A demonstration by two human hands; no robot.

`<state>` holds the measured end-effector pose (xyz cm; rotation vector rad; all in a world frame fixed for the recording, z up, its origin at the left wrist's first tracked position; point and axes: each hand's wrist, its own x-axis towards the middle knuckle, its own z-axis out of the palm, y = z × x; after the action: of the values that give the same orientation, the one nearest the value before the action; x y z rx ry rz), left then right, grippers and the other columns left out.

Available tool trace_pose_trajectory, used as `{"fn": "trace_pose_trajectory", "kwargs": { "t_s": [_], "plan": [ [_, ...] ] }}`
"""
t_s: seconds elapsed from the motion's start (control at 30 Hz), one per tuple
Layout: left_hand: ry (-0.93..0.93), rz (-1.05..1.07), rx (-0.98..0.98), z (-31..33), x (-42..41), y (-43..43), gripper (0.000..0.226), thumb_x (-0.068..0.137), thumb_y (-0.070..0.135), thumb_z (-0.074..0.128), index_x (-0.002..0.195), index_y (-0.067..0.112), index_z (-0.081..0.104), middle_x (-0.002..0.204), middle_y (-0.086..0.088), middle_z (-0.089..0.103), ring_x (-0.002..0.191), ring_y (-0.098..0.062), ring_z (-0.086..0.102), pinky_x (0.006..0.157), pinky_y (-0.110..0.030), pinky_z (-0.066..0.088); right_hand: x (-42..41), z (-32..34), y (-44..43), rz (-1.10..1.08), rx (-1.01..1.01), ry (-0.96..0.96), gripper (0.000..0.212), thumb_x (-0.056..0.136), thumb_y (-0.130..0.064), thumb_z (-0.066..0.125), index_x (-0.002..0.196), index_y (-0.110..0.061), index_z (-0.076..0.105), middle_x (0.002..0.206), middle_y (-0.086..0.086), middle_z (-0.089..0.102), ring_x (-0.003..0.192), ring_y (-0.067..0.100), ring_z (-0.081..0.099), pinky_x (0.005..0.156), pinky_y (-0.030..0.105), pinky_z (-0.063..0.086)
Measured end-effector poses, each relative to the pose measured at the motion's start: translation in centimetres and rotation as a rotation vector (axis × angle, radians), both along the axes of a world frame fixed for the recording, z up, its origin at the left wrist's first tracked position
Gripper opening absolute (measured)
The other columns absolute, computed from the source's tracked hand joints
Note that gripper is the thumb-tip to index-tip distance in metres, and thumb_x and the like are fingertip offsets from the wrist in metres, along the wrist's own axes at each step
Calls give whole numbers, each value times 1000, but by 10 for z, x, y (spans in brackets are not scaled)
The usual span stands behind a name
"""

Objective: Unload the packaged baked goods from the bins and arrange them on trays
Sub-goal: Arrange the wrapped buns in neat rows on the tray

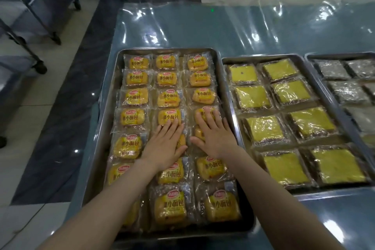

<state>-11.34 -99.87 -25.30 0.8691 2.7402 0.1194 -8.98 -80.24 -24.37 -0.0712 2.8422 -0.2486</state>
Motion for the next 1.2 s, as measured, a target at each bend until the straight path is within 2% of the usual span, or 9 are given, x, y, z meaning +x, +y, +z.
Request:
{"fn": "trace_pose_trajectory", "kwargs": {
  "t_s": [0.13,0.23,0.33,0.47,0.67,0.73,0.87,0.97,1.2],
  "plan": [
    [33,66,32,7,10,-4,74,91,63,12,146,23,-18,152,2,-25,139,-13,-25,112,-33,-15,20,6,4,16,3,109,83,84,-70,5,149,-24,-15,153,-2,-29,140,21,-29,115,44,-8],
    [17,86,52,10,26,-11,74,89,65,9,145,25,-19,152,3,-25,139,-13,-25,111,-32,-15,49,5,8,58,-31,141,64,96,-54,16,152,-27,1,156,-8,-19,141,15,-22,118,44,1],
    [-6,101,68,10,45,-15,75,87,67,7,145,26,-19,152,5,-26,138,-12,-26,111,-32,-14,73,2,5,81,-73,116,61,97,-53,18,152,-32,0,158,-6,-13,140,14,-22,116,42,2],
    [-14,92,81,13,67,-14,73,91,63,16,145,27,-18,152,7,-24,137,-9,-26,109,-30,-13,82,-5,-2,108,47,25,73,94,-63,18,150,-30,-14,153,-1,-28,140,24,-27,114,43,-4],
    [-31,105,120,23,89,-13,71,92,59,22,146,30,-16,152,8,-24,138,-11,-25,111,-32,-11,88,5,-5,96,91,4,74,89,-70,19,150,-36,-6,153,-5,-23,135,47,-28,114,55,-4],
    [-35,93,128,25,99,-10,69,93,58,23,144,32,-16,152,8,-24,138,-11,-24,111,-32,-12,102,8,-5,71,39,33,76,89,-70,21,150,-34,-8,154,-2,-22,138,42,-24,115,51,-3],
    [-25,3,107,23,116,-1,65,95,56,22,147,32,-9,152,8,-18,141,-13,-17,111,-32,-12,132,9,-1,72,35,52,82,92,-64,27,152,-17,-5,158,8,-13,145,27,-13,114,39,-4],
    [-31,-45,75,17,128,7,64,96,55,23,150,29,-1,155,8,-9,141,-11,-14,111,-32,-13,147,7,0,118,80,71,79,95,-61,23,151,-12,-2,160,7,-6,146,21,-8,115,39,-6],
    [-75,-49,-36,10,143,14,66,97,53,24,151,24,0,158,5,-4,144,-14,-9,112,-35,-12,153,4,0,121,126,62,76,96,-58,18,151,-12,-5,160,5,-7,147,20,-8,114,39,-13]
  ]
}}
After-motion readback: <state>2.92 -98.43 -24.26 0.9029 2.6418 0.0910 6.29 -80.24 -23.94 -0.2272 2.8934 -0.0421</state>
